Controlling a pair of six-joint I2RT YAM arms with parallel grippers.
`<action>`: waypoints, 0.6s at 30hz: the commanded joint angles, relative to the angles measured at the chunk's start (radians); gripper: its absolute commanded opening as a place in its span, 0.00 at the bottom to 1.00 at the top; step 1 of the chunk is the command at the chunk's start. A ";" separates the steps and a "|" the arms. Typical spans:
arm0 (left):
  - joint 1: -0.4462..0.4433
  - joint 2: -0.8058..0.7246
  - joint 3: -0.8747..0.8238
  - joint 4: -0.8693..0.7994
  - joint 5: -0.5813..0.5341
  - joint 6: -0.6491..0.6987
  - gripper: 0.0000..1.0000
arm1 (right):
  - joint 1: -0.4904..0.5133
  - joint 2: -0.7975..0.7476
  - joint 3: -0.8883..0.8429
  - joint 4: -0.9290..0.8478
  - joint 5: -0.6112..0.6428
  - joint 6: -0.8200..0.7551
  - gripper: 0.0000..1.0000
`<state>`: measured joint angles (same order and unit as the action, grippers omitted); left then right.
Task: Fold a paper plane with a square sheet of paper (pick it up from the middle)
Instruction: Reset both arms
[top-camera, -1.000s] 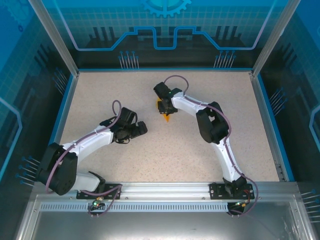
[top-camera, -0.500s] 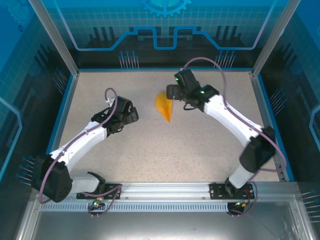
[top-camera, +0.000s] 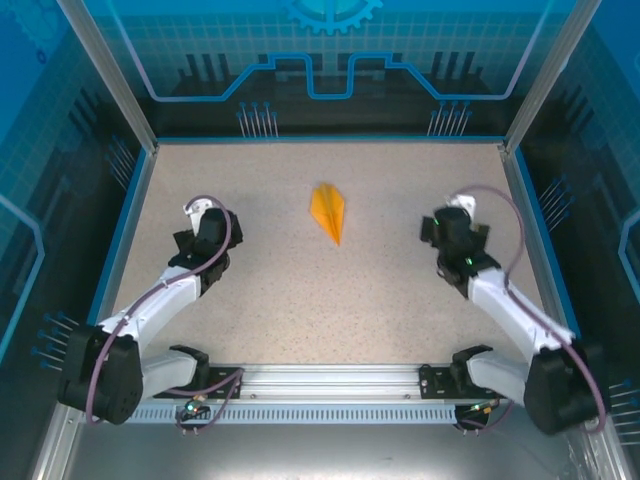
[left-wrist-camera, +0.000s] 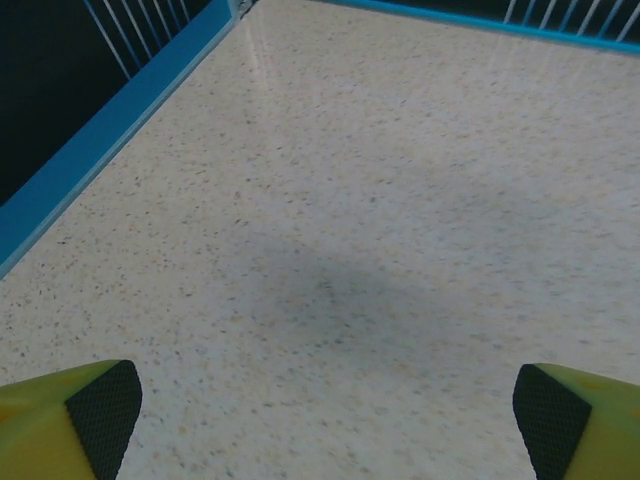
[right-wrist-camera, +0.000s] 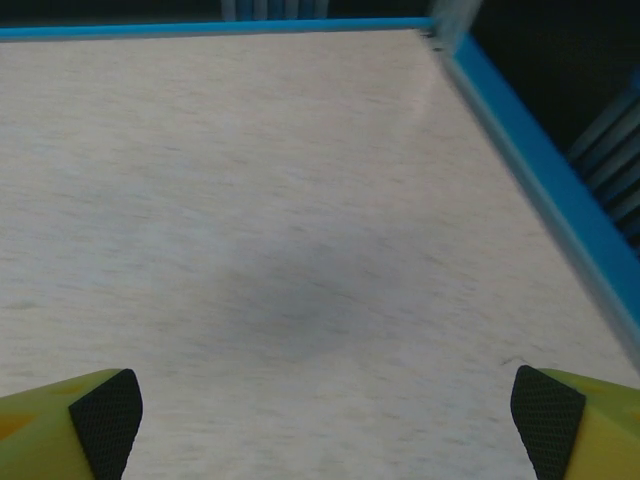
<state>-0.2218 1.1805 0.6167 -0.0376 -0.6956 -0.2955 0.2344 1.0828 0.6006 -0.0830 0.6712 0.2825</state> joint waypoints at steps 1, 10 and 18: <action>0.061 0.032 -0.095 0.322 0.086 0.155 0.99 | -0.069 -0.006 -0.136 0.325 -0.052 -0.134 0.99; 0.163 0.188 -0.214 0.738 0.420 0.269 0.99 | -0.138 0.201 -0.204 0.673 -0.197 -0.236 0.99; 0.176 0.302 -0.259 0.909 0.539 0.304 0.99 | -0.144 0.208 -0.215 0.698 -0.347 -0.315 0.99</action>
<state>-0.0605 1.4597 0.3740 0.7460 -0.2394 -0.0254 0.1097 1.3083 0.3851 0.5388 0.4149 0.0166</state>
